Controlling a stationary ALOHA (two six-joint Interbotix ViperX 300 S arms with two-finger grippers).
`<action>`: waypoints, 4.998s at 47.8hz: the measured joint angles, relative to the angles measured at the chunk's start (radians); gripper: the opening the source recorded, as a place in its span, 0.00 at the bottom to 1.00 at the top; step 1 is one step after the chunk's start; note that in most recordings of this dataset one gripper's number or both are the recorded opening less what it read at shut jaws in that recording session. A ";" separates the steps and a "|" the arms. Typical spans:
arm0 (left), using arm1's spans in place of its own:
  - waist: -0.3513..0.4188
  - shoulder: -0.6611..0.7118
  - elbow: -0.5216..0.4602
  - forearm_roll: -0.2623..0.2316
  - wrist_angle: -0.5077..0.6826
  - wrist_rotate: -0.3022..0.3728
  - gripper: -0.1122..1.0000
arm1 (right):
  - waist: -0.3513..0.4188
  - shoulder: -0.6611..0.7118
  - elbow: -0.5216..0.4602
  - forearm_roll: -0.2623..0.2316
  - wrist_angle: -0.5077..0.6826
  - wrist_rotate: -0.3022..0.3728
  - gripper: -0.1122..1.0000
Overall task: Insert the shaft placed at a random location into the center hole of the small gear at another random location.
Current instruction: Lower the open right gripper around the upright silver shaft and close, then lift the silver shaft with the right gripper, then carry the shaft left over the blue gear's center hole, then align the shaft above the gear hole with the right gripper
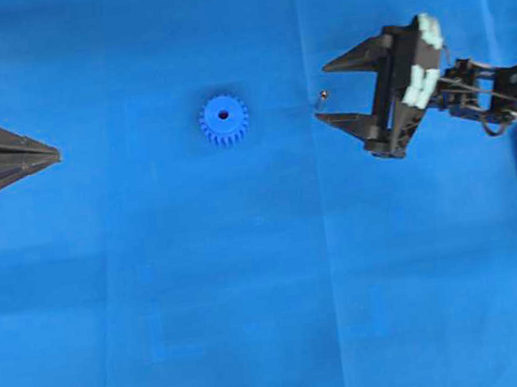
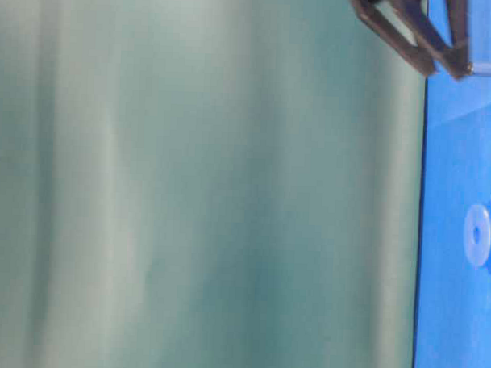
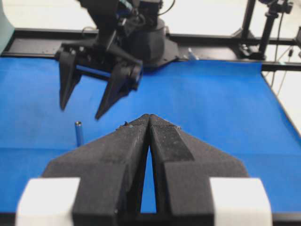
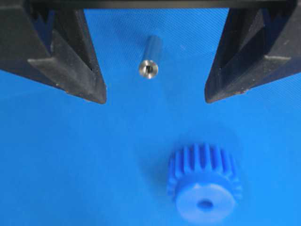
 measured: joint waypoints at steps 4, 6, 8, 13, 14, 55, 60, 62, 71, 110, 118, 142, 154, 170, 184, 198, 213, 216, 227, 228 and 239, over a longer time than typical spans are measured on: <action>0.000 -0.002 0.000 -0.002 0.000 -0.002 0.10 | 0.000 0.048 -0.018 0.003 -0.002 -0.002 0.77; 0.000 -0.002 0.002 0.000 0.000 0.000 0.10 | 0.000 0.066 -0.026 0.011 -0.002 -0.002 0.77; 0.002 0.000 0.002 0.000 0.000 0.000 0.10 | 0.000 0.080 -0.029 0.015 -0.002 -0.002 0.77; 0.000 -0.002 0.003 -0.002 0.000 0.000 0.10 | 0.000 0.087 -0.031 0.025 -0.002 -0.002 0.76; 0.002 -0.002 0.003 -0.002 0.002 0.000 0.10 | 0.000 0.089 -0.031 0.025 -0.003 -0.002 0.75; 0.000 -0.002 0.006 0.000 0.009 -0.012 0.10 | 0.000 0.051 -0.026 0.028 0.028 0.002 0.13; 0.000 -0.003 0.006 0.000 0.009 -0.012 0.10 | 0.000 -0.023 -0.034 0.028 0.100 0.000 0.13; 0.000 -0.003 0.006 0.000 0.009 -0.012 0.10 | 0.000 -0.060 -0.038 0.028 0.140 -0.003 0.13; 0.000 -0.002 0.006 -0.002 0.009 -0.012 0.10 | 0.000 -0.187 -0.069 0.028 0.270 -0.012 0.13; 0.000 -0.002 0.006 0.000 0.011 -0.014 0.10 | 0.005 -0.015 -0.310 0.002 0.331 -0.021 0.13; 0.000 -0.002 0.005 0.000 0.012 -0.014 0.10 | 0.015 0.051 -0.400 -0.008 0.357 -0.023 0.13; 0.000 -0.008 0.006 0.000 0.020 -0.014 0.10 | 0.038 0.132 -0.517 -0.011 0.390 -0.025 0.13; 0.002 -0.011 0.006 0.000 0.021 -0.014 0.10 | 0.038 0.144 -0.517 -0.011 0.388 -0.025 0.13; 0.000 -0.011 0.006 0.000 0.021 -0.014 0.10 | 0.038 0.206 -0.517 -0.006 0.364 -0.017 0.13; 0.000 -0.011 0.006 -0.002 0.021 -0.015 0.10 | 0.040 0.215 -0.517 0.002 0.351 -0.014 0.13; 0.000 -0.011 0.006 -0.002 0.029 -0.014 0.10 | 0.040 0.202 -0.515 0.002 0.353 -0.018 0.13; 0.000 -0.011 0.006 -0.002 0.029 -0.015 0.10 | 0.043 0.146 -0.515 -0.005 0.353 -0.021 0.13; 0.000 -0.011 0.005 0.000 0.028 -0.014 0.10 | 0.049 0.146 -0.511 -0.005 0.353 -0.021 0.13; 0.000 -0.012 0.006 -0.002 0.029 -0.015 0.10 | 0.057 0.146 -0.492 -0.003 0.341 -0.021 0.13; 0.000 -0.011 0.006 0.000 0.029 -0.015 0.10 | 0.057 0.147 -0.491 -0.003 0.336 -0.021 0.13; 0.000 -0.011 0.005 -0.002 0.029 -0.015 0.10 | 0.055 0.187 -0.486 -0.002 0.285 -0.021 0.13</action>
